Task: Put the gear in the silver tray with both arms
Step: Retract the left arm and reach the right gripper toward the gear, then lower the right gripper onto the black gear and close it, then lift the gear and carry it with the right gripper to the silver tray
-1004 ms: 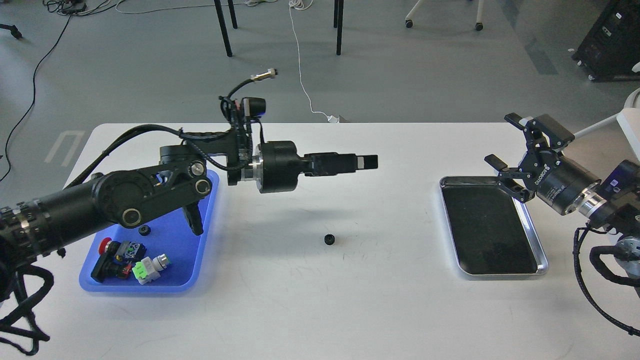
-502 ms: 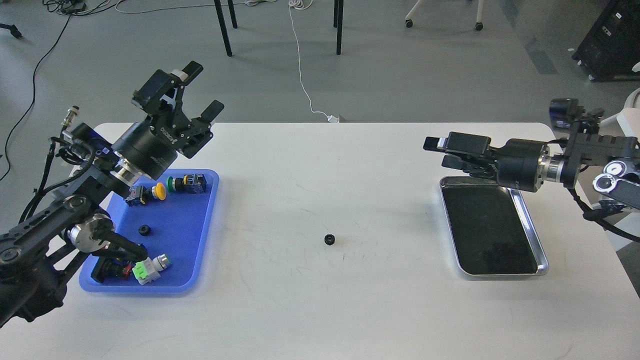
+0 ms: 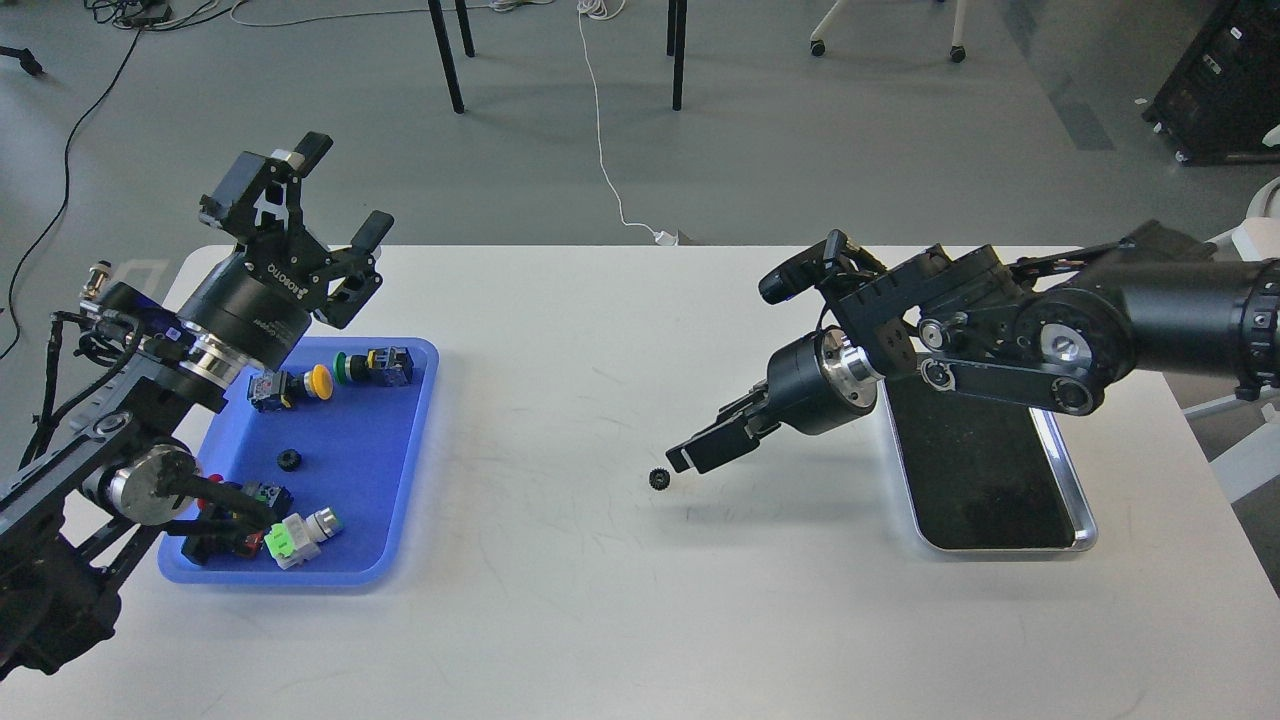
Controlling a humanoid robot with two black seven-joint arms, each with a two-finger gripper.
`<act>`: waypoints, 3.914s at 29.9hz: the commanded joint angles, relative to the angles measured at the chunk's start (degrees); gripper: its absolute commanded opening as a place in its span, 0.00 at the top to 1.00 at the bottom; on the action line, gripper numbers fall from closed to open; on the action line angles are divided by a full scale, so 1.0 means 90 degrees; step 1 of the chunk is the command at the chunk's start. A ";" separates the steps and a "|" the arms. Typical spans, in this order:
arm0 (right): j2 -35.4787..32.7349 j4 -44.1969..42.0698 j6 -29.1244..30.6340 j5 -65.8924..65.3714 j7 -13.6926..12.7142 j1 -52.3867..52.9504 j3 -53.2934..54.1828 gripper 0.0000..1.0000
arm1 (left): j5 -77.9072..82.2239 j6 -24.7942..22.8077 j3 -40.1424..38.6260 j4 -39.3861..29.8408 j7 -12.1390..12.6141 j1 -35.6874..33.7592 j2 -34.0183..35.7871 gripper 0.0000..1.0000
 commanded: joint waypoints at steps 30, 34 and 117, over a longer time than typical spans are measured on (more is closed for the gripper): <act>0.1165 -0.1266 -0.2805 -0.0878 0.0000 -0.0854 -0.1521 0.18 | 0.0069 -0.0020 -0.0224 -0.0018 0.0012 0.0275 -0.0129 0.02; 0.1165 -0.1256 -0.2834 -0.0790 0.0000 -0.0873 -0.1502 0.18 | 0.0069 -0.0020 -0.0234 -0.0018 0.0002 0.0314 -0.0148 0.02; -0.0073 -0.0055 -0.3488 -0.0721 0.0000 0.0533 -0.1970 0.95 | 0.0069 -0.0039 -0.0517 -0.0350 0.0070 0.0636 -0.0129 0.02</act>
